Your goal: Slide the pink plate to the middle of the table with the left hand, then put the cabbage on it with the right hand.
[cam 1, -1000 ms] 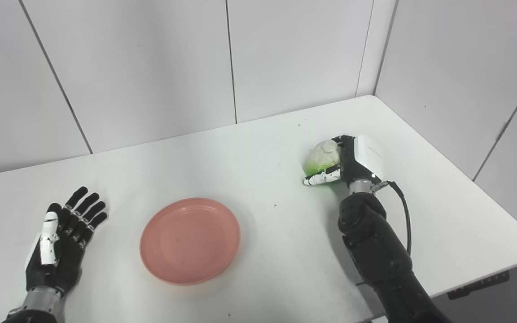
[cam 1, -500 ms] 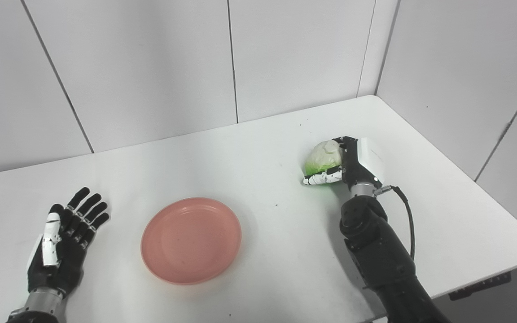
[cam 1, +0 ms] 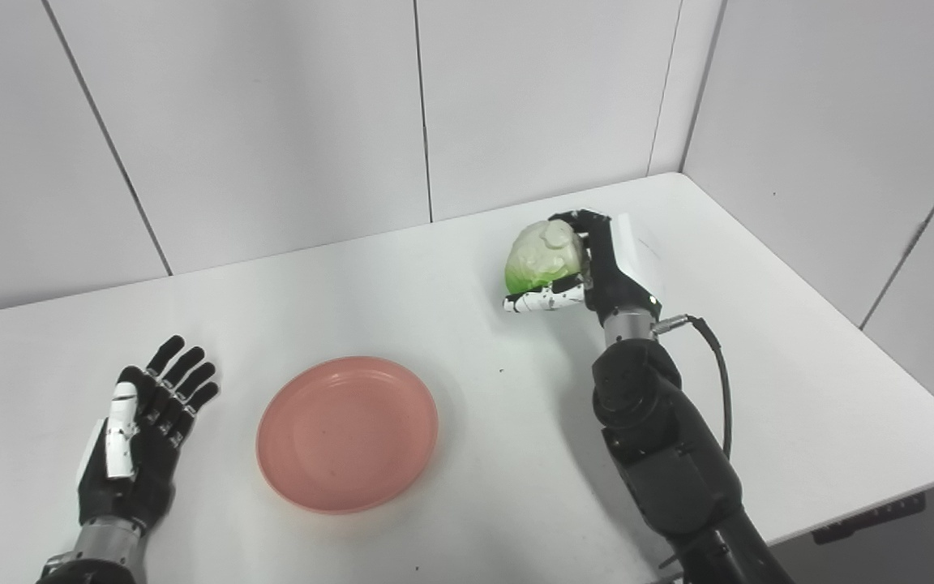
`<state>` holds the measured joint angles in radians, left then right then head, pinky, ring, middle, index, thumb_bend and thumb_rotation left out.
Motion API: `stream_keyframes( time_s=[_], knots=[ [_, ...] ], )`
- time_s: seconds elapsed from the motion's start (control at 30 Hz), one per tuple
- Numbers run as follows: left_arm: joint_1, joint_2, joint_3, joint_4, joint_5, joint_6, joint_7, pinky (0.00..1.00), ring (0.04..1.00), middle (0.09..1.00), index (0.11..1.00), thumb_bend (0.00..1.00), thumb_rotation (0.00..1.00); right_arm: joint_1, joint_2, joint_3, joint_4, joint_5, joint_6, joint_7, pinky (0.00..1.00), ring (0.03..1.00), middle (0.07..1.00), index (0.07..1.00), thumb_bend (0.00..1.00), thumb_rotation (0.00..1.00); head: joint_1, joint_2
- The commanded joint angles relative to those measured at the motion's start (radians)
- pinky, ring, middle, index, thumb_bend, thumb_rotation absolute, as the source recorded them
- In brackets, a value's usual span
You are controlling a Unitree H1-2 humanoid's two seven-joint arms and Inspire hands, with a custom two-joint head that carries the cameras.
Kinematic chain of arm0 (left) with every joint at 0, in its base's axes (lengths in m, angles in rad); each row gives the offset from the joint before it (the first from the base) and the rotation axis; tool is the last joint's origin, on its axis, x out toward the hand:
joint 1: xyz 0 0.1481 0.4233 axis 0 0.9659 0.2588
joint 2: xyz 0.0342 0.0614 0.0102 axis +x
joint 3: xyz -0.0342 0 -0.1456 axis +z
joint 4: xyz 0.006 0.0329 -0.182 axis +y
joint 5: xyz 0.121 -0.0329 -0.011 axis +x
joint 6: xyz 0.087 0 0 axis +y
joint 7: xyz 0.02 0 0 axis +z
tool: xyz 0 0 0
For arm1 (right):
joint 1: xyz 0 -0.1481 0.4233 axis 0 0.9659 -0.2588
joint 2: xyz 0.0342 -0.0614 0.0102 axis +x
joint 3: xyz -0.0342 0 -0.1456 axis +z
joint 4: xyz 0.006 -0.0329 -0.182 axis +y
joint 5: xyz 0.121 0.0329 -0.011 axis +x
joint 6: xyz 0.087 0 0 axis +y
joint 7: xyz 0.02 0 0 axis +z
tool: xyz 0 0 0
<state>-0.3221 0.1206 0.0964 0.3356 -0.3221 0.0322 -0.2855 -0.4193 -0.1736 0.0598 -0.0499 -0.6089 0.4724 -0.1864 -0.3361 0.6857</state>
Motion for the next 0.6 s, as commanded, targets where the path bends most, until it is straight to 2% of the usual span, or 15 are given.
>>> stream_keyframes(
  time_s=[0.0,0.33,0.57],
  knots=[
    [0.041,-0.030,-0.026,0.003,0.037,0.052,0.037,0.86,0.859,0.865,0.849,0.44,1.00,-0.030,0.008,0.020,-0.054,-0.018,-0.006,0.021,0.35,0.385,0.481,0.534,0.52,0.00,0.032,-0.001],
    [0.060,-0.110,-0.075,-0.095,0.116,0.134,0.147,0.86,0.857,0.862,0.849,0.42,1.00,-0.045,0.047,0.122,-0.082,-0.038,-0.026,0.105,0.39,0.390,0.482,0.523,0.52,0.00,0.216,0.017],
    [0.053,-0.150,-0.104,-0.099,0.158,0.128,0.180,0.85,0.855,0.857,0.844,0.41,1.00,-0.049,0.078,0.187,-0.068,-0.017,-0.070,0.148,0.36,0.377,0.482,0.531,0.51,0.00,0.316,0.035]
  ],
)
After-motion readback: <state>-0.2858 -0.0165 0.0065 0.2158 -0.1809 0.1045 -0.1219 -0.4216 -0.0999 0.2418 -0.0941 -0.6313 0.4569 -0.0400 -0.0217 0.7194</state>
